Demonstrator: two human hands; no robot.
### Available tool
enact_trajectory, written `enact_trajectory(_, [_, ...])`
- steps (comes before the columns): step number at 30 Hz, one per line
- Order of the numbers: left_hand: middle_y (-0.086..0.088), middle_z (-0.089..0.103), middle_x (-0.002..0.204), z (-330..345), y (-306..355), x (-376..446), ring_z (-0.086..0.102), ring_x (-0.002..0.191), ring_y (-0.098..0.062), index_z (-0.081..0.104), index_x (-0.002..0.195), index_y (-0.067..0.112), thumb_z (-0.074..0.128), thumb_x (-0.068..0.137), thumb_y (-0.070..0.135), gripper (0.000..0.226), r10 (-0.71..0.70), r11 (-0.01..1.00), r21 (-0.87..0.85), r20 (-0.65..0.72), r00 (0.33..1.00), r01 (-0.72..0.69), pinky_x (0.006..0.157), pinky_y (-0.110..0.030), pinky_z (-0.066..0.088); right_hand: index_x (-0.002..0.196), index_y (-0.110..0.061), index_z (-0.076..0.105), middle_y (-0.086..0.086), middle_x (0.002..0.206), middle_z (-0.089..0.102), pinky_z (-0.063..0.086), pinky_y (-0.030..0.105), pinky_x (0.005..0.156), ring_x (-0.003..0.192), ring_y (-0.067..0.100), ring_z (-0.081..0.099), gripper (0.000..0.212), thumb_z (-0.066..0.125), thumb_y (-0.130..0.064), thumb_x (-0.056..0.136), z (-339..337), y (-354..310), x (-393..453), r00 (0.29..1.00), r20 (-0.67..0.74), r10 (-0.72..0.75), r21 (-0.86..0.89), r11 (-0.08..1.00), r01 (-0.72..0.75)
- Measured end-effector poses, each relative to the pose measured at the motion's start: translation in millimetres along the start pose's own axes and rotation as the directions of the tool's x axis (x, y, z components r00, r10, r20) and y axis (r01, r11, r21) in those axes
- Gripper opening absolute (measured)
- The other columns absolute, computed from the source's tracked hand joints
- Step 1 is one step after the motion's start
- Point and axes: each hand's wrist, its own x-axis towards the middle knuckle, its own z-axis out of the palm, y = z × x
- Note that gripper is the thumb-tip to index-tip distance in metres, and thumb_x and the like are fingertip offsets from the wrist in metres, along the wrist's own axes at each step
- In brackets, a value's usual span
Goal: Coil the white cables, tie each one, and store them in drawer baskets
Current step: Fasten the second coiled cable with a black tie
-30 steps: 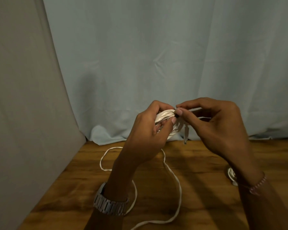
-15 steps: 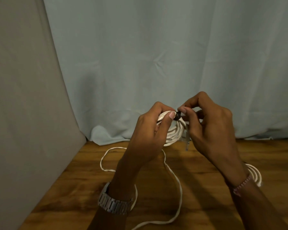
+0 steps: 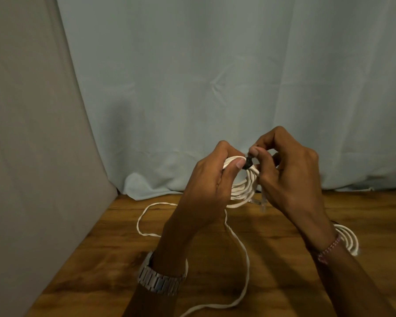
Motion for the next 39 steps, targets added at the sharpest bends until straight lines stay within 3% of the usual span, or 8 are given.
enact_trajectory(3, [0.002,0.062,0.085,0.8,-1.6,0.3,0.059,0.074,-0.011,0.057,0.105,0.009,0.048,0.105,0.024,0.018,0.015,1.000,0.009,0.015,1.000,-0.015,0.063,-0.022,0.045,0.089,-0.015,0.063,-0.008,0.076,0.065,0.047,0.028,0.050,0.055,0.011,0.059,0.009,0.064,-0.014,0.097,0.4,2.3,-0.3,0.999,0.009,0.042,-0.006,0.999,-0.042])
enact_trajectory(6, [0.000,0.063,0.087,-0.9,-0.3,0.1,0.058,0.074,-0.011,0.058,0.104,0.010,0.049,0.105,0.022,0.016,0.026,1.000,0.000,0.043,0.999,-0.026,0.064,-0.018,0.042,0.089,-0.017,0.063,-0.010,0.077,0.065,0.045,0.026,0.049,0.052,0.011,0.057,0.009,0.065,-0.016,0.097,1.4,1.2,-1.7,0.996,0.006,0.090,-0.005,0.996,-0.090])
enact_trajectory(10, [0.008,0.063,0.085,-5.1,2.0,-0.1,0.060,0.075,-0.006,0.059,0.104,0.010,0.048,0.106,0.021,0.016,0.001,0.998,-0.064,0.013,1.000,0.000,0.065,-0.013,0.042,0.091,-0.021,0.064,-0.016,0.082,0.066,0.054,0.029,0.055,0.065,0.011,0.065,0.006,0.066,-0.024,0.096,-3.4,-2.7,2.6,0.985,0.071,0.155,0.083,0.983,-0.161])
enact_trajectory(14, [0.019,0.058,0.074,-4.8,-2.2,-0.1,0.054,0.063,-0.001,0.060,0.103,0.015,0.049,0.105,0.025,0.015,-0.120,0.981,-0.154,0.008,0.993,0.120,0.062,-0.018,0.042,0.095,-0.023,0.066,-0.015,0.087,0.068,0.059,0.027,0.062,0.074,0.002,0.070,0.005,0.068,-0.027,0.095,-8.6,-4.5,7.2,0.976,0.118,0.184,0.144,0.969,-0.200])
enact_trajectory(21, [-0.008,0.056,0.076,-8.8,-3.2,2.4,0.052,0.062,-0.013,0.062,0.103,0.007,0.051,0.104,0.024,0.020,-0.243,0.924,-0.316,-0.044,0.969,0.217,0.062,-0.041,0.049,0.109,-0.024,0.064,-0.013,0.096,0.071,0.058,0.028,0.077,0.088,0.001,0.068,0.039,0.042,-0.055,0.099,-9.2,-6.2,5.4,0.946,0.248,0.209,0.126,0.961,-0.246])
enact_trajectory(27, [0.009,0.059,0.061,-10.2,-1.9,3.7,0.055,0.056,-0.011,0.061,0.099,0.004,0.052,0.104,0.020,0.019,-0.275,0.886,-0.400,-0.046,0.960,0.234,0.058,-0.028,0.049,0.083,-0.015,0.073,0.002,0.074,0.074,0.053,0.034,0.072,0.070,0.011,0.070,0.068,0.023,-0.057,0.104,3.1,-12.6,-3.0,0.869,0.429,0.246,0.166,0.924,-0.343])
enact_trajectory(32, [0.011,0.056,0.059,-7.1,3.5,4.7,0.048,0.052,-0.005,0.059,0.100,0.004,0.049,0.105,0.017,0.017,-0.315,0.854,-0.447,-0.036,0.949,0.266,0.056,-0.029,0.049,0.068,-0.014,0.067,0.007,0.059,0.065,0.046,0.023,0.055,0.052,0.009,0.061,0.072,0.022,-0.059,0.103,14.5,-17.6,-8.0,0.904,0.304,0.302,0.159,0.919,-0.360])
enact_trajectory(39, [-0.005,0.042,0.066,-9.6,4.1,5.3,0.034,0.047,-0.010,0.054,0.096,0.001,0.048,0.105,0.015,0.017,-0.402,0.736,-0.584,0.031,0.915,0.343,0.045,-0.026,0.040,0.061,-0.021,0.061,-0.005,0.047,0.054,0.044,0.029,0.054,0.048,0.008,0.057,0.071,0.022,-0.063,0.102,24.5,-11.3,-11.4,0.979,0.108,0.170,0.040,0.984,-0.176])
